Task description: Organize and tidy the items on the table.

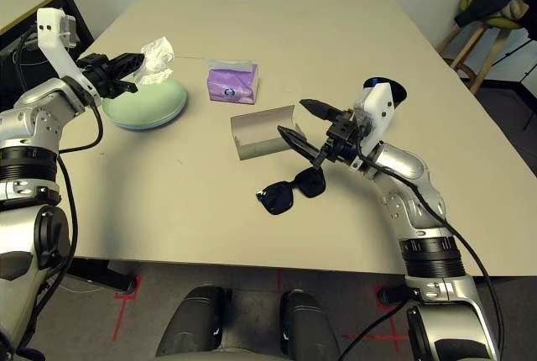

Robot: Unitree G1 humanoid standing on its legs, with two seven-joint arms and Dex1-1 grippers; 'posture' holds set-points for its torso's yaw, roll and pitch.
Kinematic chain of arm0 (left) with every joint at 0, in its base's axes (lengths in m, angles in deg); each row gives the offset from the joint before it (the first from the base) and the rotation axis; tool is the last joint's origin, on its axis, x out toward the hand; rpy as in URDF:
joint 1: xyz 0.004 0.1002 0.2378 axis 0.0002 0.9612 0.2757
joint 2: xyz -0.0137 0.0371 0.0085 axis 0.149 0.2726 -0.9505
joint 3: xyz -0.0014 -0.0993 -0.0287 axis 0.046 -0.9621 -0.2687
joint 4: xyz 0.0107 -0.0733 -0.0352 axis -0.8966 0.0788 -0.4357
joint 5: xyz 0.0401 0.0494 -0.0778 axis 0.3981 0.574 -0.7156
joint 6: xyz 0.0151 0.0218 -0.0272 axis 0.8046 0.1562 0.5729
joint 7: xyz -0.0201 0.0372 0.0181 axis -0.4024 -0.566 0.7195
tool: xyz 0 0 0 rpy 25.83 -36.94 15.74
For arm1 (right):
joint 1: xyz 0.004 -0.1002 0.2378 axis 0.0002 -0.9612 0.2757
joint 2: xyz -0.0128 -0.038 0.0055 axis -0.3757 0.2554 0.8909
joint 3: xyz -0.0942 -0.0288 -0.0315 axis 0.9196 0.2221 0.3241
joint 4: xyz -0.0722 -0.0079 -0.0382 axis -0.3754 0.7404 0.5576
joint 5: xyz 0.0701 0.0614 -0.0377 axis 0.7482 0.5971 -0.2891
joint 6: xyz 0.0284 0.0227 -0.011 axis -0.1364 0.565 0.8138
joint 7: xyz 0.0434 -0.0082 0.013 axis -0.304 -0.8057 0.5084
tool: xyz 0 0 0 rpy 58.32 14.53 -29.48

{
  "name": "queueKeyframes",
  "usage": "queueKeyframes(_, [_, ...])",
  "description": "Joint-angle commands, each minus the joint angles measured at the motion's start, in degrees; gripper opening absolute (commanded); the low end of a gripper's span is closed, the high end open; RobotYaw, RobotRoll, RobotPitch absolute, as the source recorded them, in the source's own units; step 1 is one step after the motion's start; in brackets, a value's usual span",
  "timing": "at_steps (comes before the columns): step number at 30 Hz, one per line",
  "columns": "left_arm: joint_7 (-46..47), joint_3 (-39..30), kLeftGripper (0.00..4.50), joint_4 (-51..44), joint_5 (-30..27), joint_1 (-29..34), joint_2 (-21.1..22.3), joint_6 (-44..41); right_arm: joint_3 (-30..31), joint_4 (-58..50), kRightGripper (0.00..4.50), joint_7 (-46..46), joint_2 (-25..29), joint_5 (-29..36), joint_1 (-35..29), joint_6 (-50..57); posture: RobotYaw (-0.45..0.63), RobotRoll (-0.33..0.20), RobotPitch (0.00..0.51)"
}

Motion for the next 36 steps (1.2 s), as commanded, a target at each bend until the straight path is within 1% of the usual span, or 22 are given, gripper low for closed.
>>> queueKeyframes(1, [2.9,-0.9,0.04,4.5,1.5,-2.1,-0.8,4.0,-0.2,-1.7,4.50,-0.1,0.2,0.5,-0.3,0.5,0.18,0.000,0.052])
queueKeyframes(7, [4.5,-0.8,0.04,9.2,2.9,-3.8,-1.1,8.0,-0.5,-2.0,4.50,-0.7,0.0,0.5,-0.6,0.6,0.17,0.000,0.052])
queueKeyframes(22, [6.3,-0.8,0.04,13.4,4.8,-3.1,-1.3,10.7,0.2,-3.1,4.50,-1.8,-1.2,0.3,0.1,0.5,0.17,0.000,0.057])
queueKeyframes(24, [8.3,-1.1,0.41,14.4,5.2,-3.1,-1.4,12.4,0.3,-3.3,4.50,-1.8,-1.5,0.2,-0.1,0.5,0.17,0.000,0.057])
queueKeyframes(26, [10.7,-1.6,0.97,15.6,5.6,-3.1,-1.4,13.9,0.3,-3.5,4.50,-1.8,-1.6,0.2,-0.4,0.6,0.17,0.000,0.058])
queueKeyframes(34, [10.9,-1.7,4.13,14.6,5.5,-1.7,-2.1,17.0,0.2,-3.7,4.50,-1.8,-1.5,0.2,-0.8,0.5,0.18,0.000,0.058])
queueKeyframes(35, [10.5,-1.7,4.47,14.1,5.3,-1.5,-2.2,17.6,0.2,-3.6,4.50,-1.8,-1.5,0.2,-0.8,0.5,0.18,0.000,0.058])
queueKeyframes(36, [10.1,-1.5,4.47,13.5,5.3,-1.2,-2.3,17.9,0.2,-3.5,4.50,-1.7,-1.5,0.2,-0.8,0.4,0.18,0.000,0.059])
